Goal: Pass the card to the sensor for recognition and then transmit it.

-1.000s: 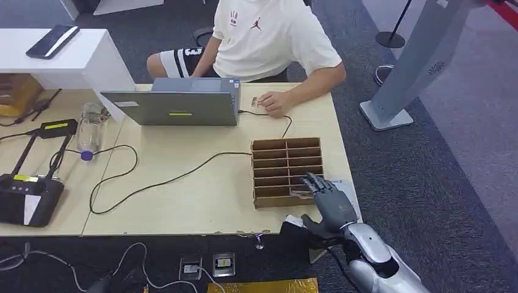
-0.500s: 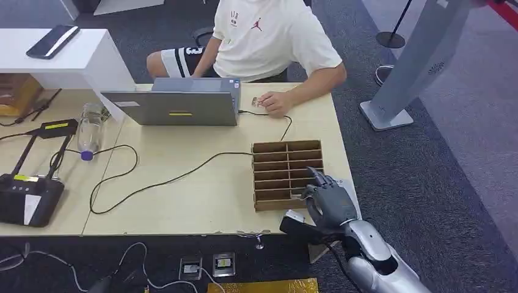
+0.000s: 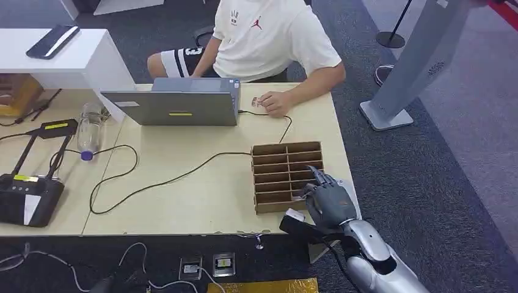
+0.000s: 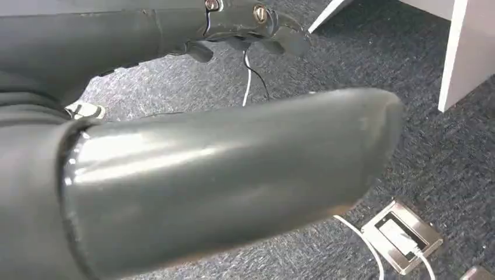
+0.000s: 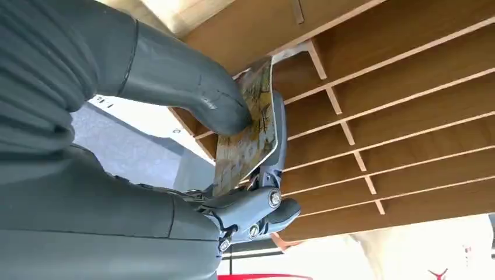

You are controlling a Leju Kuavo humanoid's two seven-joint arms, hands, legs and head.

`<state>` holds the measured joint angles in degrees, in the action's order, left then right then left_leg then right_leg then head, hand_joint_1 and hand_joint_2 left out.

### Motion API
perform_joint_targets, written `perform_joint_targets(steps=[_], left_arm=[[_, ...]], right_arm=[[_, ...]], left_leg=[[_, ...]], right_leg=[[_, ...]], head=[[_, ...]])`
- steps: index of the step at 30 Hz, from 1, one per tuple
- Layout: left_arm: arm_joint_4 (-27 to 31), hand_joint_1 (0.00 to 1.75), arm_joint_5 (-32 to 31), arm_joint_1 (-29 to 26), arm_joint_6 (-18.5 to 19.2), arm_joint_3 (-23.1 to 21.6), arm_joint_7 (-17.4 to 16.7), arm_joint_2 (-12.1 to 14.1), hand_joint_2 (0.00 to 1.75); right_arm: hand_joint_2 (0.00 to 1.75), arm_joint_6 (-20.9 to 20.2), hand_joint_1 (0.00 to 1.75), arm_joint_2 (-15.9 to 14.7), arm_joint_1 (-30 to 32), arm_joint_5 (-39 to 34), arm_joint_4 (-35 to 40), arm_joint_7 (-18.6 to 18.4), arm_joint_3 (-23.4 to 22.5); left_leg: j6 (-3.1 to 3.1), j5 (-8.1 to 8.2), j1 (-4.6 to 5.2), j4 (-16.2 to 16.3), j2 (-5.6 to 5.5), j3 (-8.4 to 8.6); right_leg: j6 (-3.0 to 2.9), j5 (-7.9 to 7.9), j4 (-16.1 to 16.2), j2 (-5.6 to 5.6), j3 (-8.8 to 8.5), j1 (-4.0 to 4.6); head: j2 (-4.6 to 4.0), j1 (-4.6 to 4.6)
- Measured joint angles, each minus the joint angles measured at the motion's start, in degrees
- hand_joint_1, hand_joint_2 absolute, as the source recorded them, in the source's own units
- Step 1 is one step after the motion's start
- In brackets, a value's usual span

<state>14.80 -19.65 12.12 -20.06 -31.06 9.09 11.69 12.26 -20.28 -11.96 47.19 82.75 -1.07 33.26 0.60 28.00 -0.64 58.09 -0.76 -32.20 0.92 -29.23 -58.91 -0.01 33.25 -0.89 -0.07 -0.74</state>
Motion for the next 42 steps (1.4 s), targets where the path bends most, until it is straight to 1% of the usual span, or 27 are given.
perform_joint_targets(steps=[5,8,10,12,14,18,21,27,33,37,40,42], left_arm=[[0.00,0.00,-0.33,0.01,-0.11,0.00,0.22,-0.07,0.00],[0.00,0.00,-0.48,0.01,-0.15,0.00,0.48,-0.13,0.00],[0.00,0.00,-0.76,0.01,-0.18,0.00,0.50,-0.17,0.00],[0.02,0.00,-0.96,0.06,-0.20,0.00,0.55,-0.24,0.00],[0.02,0.00,-1.22,0.13,-0.20,0.00,0.68,-0.33,0.00],[0.02,0.00,-1.42,0.17,-0.20,0.00,1.07,-0.63,0.00],[0.02,0.00,-1.88,0.28,-0.15,0.00,1.09,-0.85,0.00],[0.04,0.00,-3.04,0.81,0.28,-0.02,1.09,-1.14,0.00],[0.15,0.00,-3.98,1.41,1.09,-0.04,1.09,-1.18,0.00],[0.48,0.00,-5.40,2.05,2.86,-0.09,1.01,-1.18,0.00],[0.66,0.00,-5.79,2.82,3.45,-0.09,0.85,-1.22,0.00],[0.85,0.00,-5.92,3.10,3.45,-0.09,0.83,-1.31,0.00]], right_arm=[[1.75,1.92,1.75,0.28,-0.54,0.96,-0.07,0.22,-0.48],[1.75,1.95,1.75,0.37,-1.48,1.31,0.00,0.52,-1.70],[1.75,2.06,1.75,0.39,-2.20,1.57,0.00,1.78,-2.18],[1.75,2.32,1.75,0.39,-3.78,1.64,-0.02,4.02,-3.38],[1.75,2.69,1.75,0.39,-6.26,1.81,-0.28,6.16,-5.26],[1.75,2.98,1.75,0.55,-10.76,3.06,-1.70,9.24,-8.19],[1.75,2.97,1.75,0.87,-13.47,3.91,-2.89,10.34,-10.25],[1.75,3.08,1.75,1.48,-15.57,5.88,-4.39,11.98,-12.52],[1.75,3.04,1.75,1.77,-17.94,6.76,-6.32,12.83,-14.34],[1.75,3.30,1.75,1.97,-22.30,7.96,-9.96,15.08,-14.45],[1.75,5.64,1.75,2.18,-28.33,8.46,-16.41,18.23,-14.14],[1.75,6.78,1.75,2.64,-32.15,8.74,-20.82,19.21,-13.99]], left_leg=[[0.00,0.00,0.00,0.00,0.00,0.00],[0.00,0.00,0.00,0.00,0.00,0.00],[0.00,-0.01,0.00,0.00,0.01,0.00],[0.00,-0.01,0.01,0.00,0.02,0.01],[0.00,-0.01,0.01,0.00,0.03,0.02],[0.00,-0.02,0.01,0.01,0.02,0.01],[0.00,-0.02,0.01,0.01,0.02,0.01],[0.00,-0.01,0.00,0.01,0.01,-0.01],[0.00,-0.02,0.01,0.01,0.01,-0.01],[-0.01,-0.02,0.01,0.01,0.03,-0.01],[-0.01,-0.03,0.01,0.01,0.01,-0.02],[-0.01,-0.04,0.01,0.01,0.01,-0.01]], right_leg=[[0.00,0.00,0.00,0.00,0.00,0.00],[0.00,0.00,0.00,0.00,0.00,0.00],[0.00,0.01,0.00,0.01,-0.01,0.00],[0.00,0.02,-0.01,0.03,0.00,-0.01],[0.01,0.03,0.00,0.03,0.00,-0.01],[0.01,0.03,0.00,0.02,0.00,-0.01],[0.01,0.03,-0.01,0.00,-0.01,-0.01],[0.01,0.02,-0.01,0.01,0.01,-0.01],[0.01,0.03,-0.01,0.00,0.00,-0.01],[0.02,0.07,-0.02,0.03,0.01,-0.01],[0.01,0.08,-0.05,0.02,0.00,-0.01],[0.01,0.09,-0.06,0.00,-0.01,-0.01]], head=[[0.00,0.00],[0.00,0.00],[0.00,0.02],[0.00,0.02],[0.00,0.00],[0.00,0.02],[0.00,0.02],[0.00,0.02],[0.00,-0.02],[0.00,-0.02],[0.00,0.00],[0.00,0.02]])
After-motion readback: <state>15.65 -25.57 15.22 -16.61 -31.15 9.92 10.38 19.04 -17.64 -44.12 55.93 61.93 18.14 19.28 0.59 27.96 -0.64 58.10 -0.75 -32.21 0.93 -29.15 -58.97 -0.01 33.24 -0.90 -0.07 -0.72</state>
